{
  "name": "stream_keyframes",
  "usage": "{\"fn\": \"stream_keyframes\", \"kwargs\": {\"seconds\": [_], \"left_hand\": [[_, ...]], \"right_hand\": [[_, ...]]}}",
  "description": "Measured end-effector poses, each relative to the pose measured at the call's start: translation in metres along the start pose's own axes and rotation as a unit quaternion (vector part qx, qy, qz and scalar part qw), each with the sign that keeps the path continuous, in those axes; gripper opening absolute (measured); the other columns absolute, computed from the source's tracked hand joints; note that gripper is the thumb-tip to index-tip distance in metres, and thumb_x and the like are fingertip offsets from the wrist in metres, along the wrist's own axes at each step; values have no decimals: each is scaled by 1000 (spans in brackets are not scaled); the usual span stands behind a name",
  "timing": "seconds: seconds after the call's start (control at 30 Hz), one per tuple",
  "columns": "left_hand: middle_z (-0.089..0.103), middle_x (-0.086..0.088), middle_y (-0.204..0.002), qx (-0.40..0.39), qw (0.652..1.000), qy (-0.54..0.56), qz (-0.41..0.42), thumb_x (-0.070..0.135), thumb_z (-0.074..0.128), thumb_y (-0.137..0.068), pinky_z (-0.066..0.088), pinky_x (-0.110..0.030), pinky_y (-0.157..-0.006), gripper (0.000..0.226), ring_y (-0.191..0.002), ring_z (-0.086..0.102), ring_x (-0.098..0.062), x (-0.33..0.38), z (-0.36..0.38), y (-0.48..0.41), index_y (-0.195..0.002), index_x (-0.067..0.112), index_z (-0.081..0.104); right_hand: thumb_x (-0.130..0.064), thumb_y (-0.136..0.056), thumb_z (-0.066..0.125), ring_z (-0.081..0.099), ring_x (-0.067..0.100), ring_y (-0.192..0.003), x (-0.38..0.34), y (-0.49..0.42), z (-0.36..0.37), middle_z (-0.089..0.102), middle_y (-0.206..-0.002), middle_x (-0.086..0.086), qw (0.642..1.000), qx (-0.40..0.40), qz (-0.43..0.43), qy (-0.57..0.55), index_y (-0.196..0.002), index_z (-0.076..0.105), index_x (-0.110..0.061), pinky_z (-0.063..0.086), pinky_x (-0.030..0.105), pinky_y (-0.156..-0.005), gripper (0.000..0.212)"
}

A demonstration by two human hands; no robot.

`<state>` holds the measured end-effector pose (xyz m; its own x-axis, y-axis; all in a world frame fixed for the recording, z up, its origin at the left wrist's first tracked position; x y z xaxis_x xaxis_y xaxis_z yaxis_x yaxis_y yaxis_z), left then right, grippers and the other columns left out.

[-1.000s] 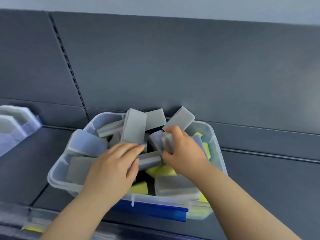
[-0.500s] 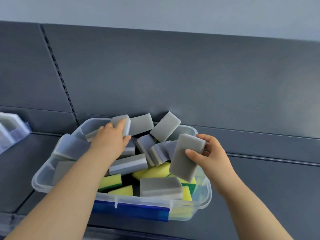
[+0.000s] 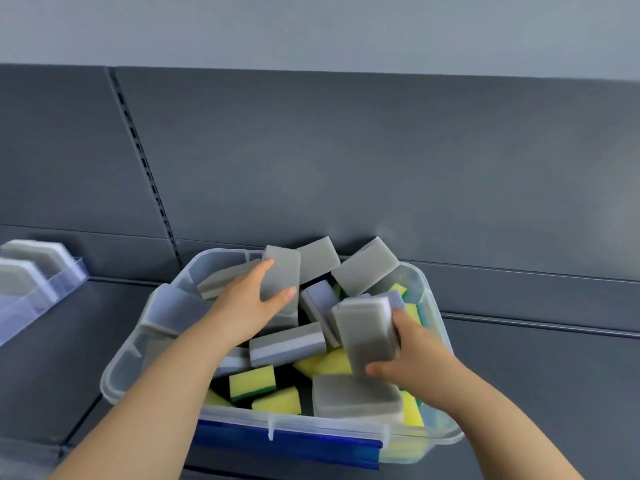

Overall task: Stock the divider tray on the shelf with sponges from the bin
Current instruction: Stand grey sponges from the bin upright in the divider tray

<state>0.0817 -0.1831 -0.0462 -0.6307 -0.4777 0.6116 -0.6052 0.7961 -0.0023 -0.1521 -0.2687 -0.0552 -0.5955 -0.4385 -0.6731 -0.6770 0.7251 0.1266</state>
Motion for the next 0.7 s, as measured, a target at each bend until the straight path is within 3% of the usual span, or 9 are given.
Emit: {"fn": "stream_keyframes", "kwargs": {"seconds": [0.1,0.2,0.33,0.43,0.5,0.57,0.63,0.7], "left_hand": [[50,7,-130,13,995,87,35,30,70,-81,41,-39,-100,74,-121,49,-16,6,-1,-3,-141,39,27],[57,14,-107,28,974,225,16,9,74,-77,48,-36,-90,82,-96,62,-13,4,-8,-2,-138,40,28],[60,9,-109,30,944,329,19,7,71,-79,47,-28,-86,71,-98,62,-11,6,-17,1,-136,32,37],[62,6,-108,23,938,344,25,5,68,-81,47,-24,-84,61,-97,61,-9,10,-19,2,-132,27,43],[63,9,-107,20,941,337,28,7,69,-82,47,-24,-87,58,-98,61,-9,10,-18,2,-130,27,46],[64,8,-110,19,942,333,31,8,69,-82,46,-21,-85,56,-100,61,-7,9,-17,3,-130,28,47],[64,7,-111,18,941,337,37,9,67,-83,45,-15,-80,54,-100,61,-4,11,-17,4,-129,28,47],[64,8,-111,22,939,341,43,11,66,-85,45,-10,-76,50,-101,60,-1,13,-18,6,-128,29,48]], "right_hand": [[-30,-77,67,52,11,-81,-2,-2,9,52,-89,-6,998,-28,0,53,-98,38,-24,42,19,-58,37],[-28,-76,69,56,15,-85,-3,-4,0,56,-93,-3,1000,14,10,5,-103,37,-22,48,26,-66,43],[-29,-69,79,60,7,-81,0,-3,-15,58,-94,-11,991,82,27,-99,-114,34,-34,44,15,-60,64],[-33,-75,74,61,3,-74,4,-2,-25,62,-91,-7,983,126,29,-128,-110,38,-34,40,10,-53,50],[-33,-83,65,60,7,-78,5,-2,-31,64,-90,-5,976,148,15,-159,-108,46,-35,46,18,-61,31],[-31,-87,58,61,14,-84,8,-3,-31,64,-96,-3,968,143,15,-207,-111,53,-36,54,34,-74,25],[-27,-88,59,62,19,-89,8,-3,-29,60,-103,2,955,120,25,-270,-116,53,-33,57,42,-75,30],[-24,-82,67,62,21,-89,7,-2,-34,54,-105,6,946,125,27,-298,-122,48,-31,58,39,-72,45]]}}
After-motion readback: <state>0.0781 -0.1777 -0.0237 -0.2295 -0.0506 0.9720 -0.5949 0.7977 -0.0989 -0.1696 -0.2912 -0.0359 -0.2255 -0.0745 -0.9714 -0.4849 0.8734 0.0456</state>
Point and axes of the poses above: each hand's wrist, its own y-axis away from the middle knuckle, its own z-axis out of the palm, x = y × z, the point moved 9 cm from there along -y, towards the middle knuckle
